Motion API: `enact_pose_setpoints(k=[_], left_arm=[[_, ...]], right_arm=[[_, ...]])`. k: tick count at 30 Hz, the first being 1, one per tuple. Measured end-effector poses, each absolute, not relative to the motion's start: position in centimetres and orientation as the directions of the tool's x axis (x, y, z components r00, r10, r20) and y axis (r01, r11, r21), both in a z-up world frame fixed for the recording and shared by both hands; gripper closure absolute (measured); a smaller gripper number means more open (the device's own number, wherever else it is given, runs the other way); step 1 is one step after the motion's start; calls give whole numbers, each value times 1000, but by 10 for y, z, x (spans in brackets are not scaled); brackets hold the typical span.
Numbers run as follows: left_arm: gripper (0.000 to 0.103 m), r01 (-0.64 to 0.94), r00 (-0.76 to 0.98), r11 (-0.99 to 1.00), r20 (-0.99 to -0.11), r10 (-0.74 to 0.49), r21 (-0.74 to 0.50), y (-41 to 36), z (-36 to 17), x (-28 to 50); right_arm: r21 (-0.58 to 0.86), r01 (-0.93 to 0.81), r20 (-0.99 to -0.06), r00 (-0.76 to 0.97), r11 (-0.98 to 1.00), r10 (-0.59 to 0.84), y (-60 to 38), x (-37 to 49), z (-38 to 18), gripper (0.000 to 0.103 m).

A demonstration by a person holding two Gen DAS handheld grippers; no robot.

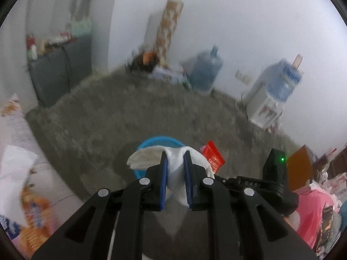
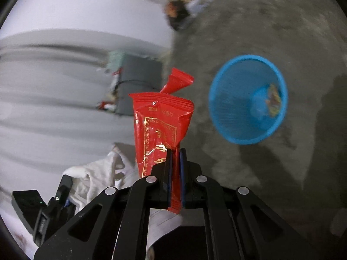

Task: Collect trash
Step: 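Carry tissue and red wrapper over the blue wastebasket and open both tools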

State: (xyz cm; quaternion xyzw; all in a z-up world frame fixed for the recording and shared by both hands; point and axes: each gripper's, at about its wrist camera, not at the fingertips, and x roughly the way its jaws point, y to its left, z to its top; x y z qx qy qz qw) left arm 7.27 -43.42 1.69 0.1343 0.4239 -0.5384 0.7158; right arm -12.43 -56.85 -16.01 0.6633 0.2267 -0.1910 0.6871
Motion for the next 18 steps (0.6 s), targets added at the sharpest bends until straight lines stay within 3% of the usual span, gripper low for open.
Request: enact_pose_setpoints(k=[5, 6, 7, 8, 9, 10, 13, 18], left_arm=[[89, 892, 48, 386, -802, -596, -234, -496, -22, 77], [89, 892, 48, 388, -804, -592, -233, -509, -30, 79], [84, 890, 50, 391, -805, -591, -232, -520, -35, 82], [75, 889, 49, 393, -805, -592, -235, -529, -41, 84], [53, 889, 52, 396, -808, -586, -230, -539, -47, 84], [44, 890, 57, 397, -810, -584, -223, -544, -51, 84], [42, 897, 61, 391, -817, -573, -207, -556, -61, 78], [36, 899, 63, 382, -801, -596, -214, -546, -60, 74]], right_arm=[[786, 617, -615, 787, -31, 49, -595, -123, -200, 94], [774, 631, -629, 775, -47, 51, -603, -118, -211, 87], [762, 645, -643, 764, -62, 56, -609, -114, -219, 66], [748, 660, -657, 752, -77, 65, -617, -114, -230, 53], [719, 687, -684, 726, -103, 65, -624, -114, -245, 44], [693, 711, -709, 703, -121, 66, -627, -116, -253, 44], [627, 757, -755, 648, -184, 97, -632, -121, -281, 44], [647, 748, -748, 660, -149, 70, -621, -131, -277, 42]])
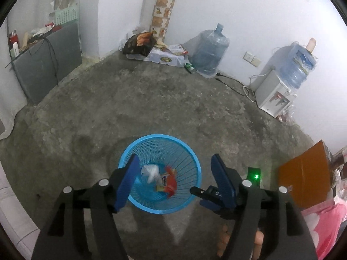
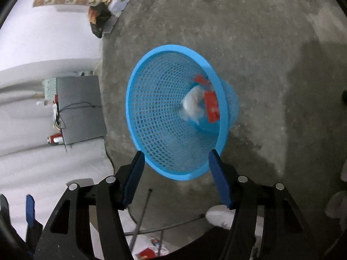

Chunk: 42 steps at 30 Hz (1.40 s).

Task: Collect trash
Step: 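Carry tissue and red wrapper over the blue wastebasket and open both tools, then return both tools to the table toward the clear plastic bag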

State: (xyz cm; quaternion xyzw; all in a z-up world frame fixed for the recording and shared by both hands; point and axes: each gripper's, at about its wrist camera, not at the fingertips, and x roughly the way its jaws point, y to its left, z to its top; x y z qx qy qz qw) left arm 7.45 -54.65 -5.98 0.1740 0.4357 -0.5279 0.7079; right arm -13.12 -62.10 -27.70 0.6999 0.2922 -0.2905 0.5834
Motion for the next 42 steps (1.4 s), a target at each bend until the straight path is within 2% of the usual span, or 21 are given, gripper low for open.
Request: enact_pose_setpoints(k=[8, 12, 19, 23, 28, 32, 36, 39, 42], left_arm=[[31, 880, 62, 387, -739, -670, -277, -488, -17, 78], [26, 876, 104, 399, -703, -703, -270, -444, 18, 80], [14, 848, 165, 428, -611, -774, -313, -326, 74, 89], [12, 803, 290, 518, -566, -772, -295, -237, 91, 98], [12, 706, 476, 667, -539, -695, -237, -131, 96, 102], [12, 616, 576, 758, -536, -618, -213, -57, 90, 97], [12, 561, 625, 805, -538, -565, -194, -8, 77, 86], [12, 567, 642, 811, -539, -546, -146, 1, 67, 78], [12, 591, 660, 805, -546, -516, -46, -6, 51, 64]], right_arm=[[647, 762, -763, 646, -22, -32, -604, -129, -229, 39], [624, 768, -760, 639, 142, -119, -585, -117, -179, 31], [492, 753, -723, 633, 437, -277, -542, -93, -94, 16], [394, 727, -696, 636, 562, -334, -504, -78, -61, 8], [229, 682, -631, 647, 695, -427, -451, -60, -27, 8], [145, 603, -585, 692, 784, -424, -412, -44, -15, 8], [101, 484, -550, 756, 869, -357, -375, -31, -6, 8], [136, 381, -532, 807, 914, -258, -358, -28, -2, 8], [159, 330, -527, 826, 930, -203, -340, -27, 4, 8]])
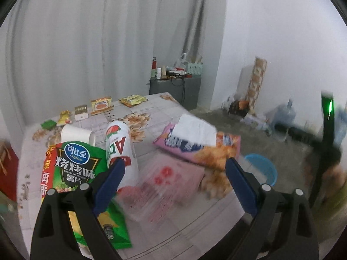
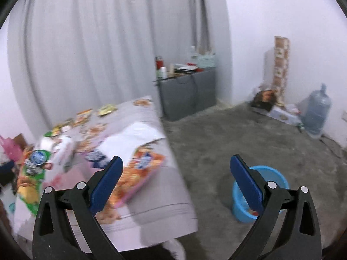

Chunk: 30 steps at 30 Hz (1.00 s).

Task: Collect trash
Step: 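Return both tools to the table toward the clear plastic bag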

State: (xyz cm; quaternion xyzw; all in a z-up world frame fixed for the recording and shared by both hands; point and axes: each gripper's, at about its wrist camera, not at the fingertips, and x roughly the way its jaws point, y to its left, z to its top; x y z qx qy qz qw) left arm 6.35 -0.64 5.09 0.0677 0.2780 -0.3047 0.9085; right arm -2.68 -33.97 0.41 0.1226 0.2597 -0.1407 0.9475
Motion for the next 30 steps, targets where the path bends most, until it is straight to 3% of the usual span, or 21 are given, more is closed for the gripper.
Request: enact_pose_setpoints(k=[5, 7, 11, 19, 27, 30], left_arm=[[12, 572, 738, 778, -577, -350, 259, -42, 6, 43], [18, 556, 765, 738, -582, -275, 382, -53, -16, 42], [25, 506, 806, 689, -569, -163, 519, -63, -46, 49], [48, 467, 816, 644, -575, -50, 606, -68, -78, 65], [80, 453, 832, 625, -554, -41, 635, -66, -80, 57], [87, 454, 835, 623, -548, -47, 637, -68, -78, 50]], right_arm=[[175, 299, -566, 810, 938, -153, -327, -15, 2, 8], [186, 289, -581, 803, 939, -132, -324, -8, 5, 8], [209, 267, -603, 792, 941, -91, -312, -5, 5, 8], [244, 236, -635, 772, 941, -30, -304, 7, -3, 8], [274, 208, -641, 767, 939, 17, -302, 12, -5, 8], [279, 201, -639, 768, 939, 25, -300, 12, -4, 8]])
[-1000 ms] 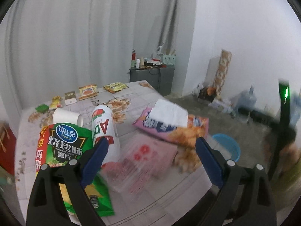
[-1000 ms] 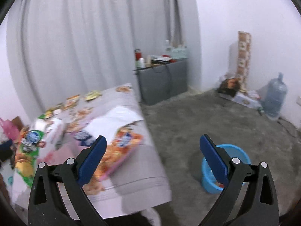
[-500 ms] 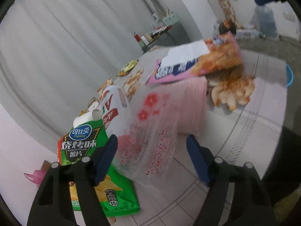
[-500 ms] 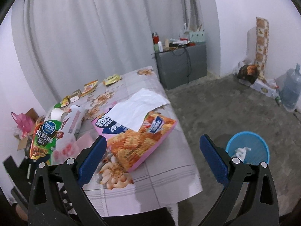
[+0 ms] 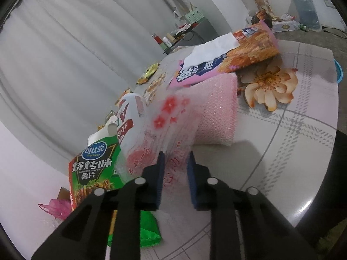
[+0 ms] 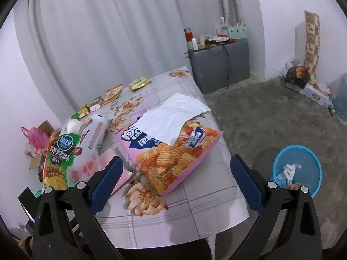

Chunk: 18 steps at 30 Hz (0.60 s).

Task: Collect trash
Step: 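Return both tools to the table toward the clear plastic bag, then grasp the clear plastic bag with the left tool and lift it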

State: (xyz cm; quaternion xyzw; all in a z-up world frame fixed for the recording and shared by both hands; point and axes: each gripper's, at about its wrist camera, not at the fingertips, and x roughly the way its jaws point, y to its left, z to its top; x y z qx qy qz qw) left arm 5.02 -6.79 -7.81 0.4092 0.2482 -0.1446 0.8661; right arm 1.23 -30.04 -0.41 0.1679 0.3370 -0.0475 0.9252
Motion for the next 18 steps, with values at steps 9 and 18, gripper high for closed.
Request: enact_pose_setpoints(k=[9, 18], left_arm=[[95, 421, 856, 657, -513, -60, 626, -60, -59, 46], [102, 371, 879, 769, -463, -110, 521, -35, -20, 49]], right_arm=[[309, 185, -630, 774, 933, 55, -300, 10, -1, 8], [352, 124, -608, 784, 928, 126, -293, 10, 1, 8]])
